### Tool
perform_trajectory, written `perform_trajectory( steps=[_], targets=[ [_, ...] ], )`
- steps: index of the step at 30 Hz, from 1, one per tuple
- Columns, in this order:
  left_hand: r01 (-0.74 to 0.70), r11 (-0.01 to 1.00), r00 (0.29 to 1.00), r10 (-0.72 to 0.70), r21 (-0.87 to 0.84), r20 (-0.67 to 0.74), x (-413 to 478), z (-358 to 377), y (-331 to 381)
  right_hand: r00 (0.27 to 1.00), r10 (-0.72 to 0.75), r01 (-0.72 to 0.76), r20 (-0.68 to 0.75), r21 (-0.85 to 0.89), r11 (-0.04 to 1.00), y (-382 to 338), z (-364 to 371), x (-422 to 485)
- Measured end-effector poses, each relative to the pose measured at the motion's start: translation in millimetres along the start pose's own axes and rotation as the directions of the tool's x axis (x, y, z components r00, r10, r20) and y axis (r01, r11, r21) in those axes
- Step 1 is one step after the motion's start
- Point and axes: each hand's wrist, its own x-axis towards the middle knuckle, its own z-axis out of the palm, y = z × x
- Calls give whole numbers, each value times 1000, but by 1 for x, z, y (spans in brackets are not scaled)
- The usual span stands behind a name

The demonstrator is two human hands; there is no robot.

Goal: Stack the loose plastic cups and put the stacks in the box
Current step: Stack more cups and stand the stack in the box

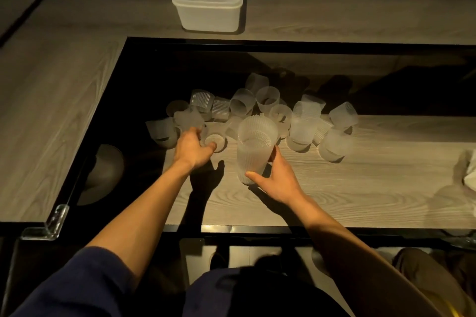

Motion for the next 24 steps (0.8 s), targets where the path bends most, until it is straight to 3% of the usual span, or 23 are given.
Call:
perform_trajectory(
  steps=[6, 24],
  targets=[
    [136, 990, 991, -135, -40, 20, 14, 24, -19, 1000, 7, -7, 5, 21, 1000, -3, -2, 1],
    [248, 952, 968, -253, -178, -2, 40, 56, -30, 996, 80, -82, 28, 60, 995, -8, -5, -1]
  ],
)
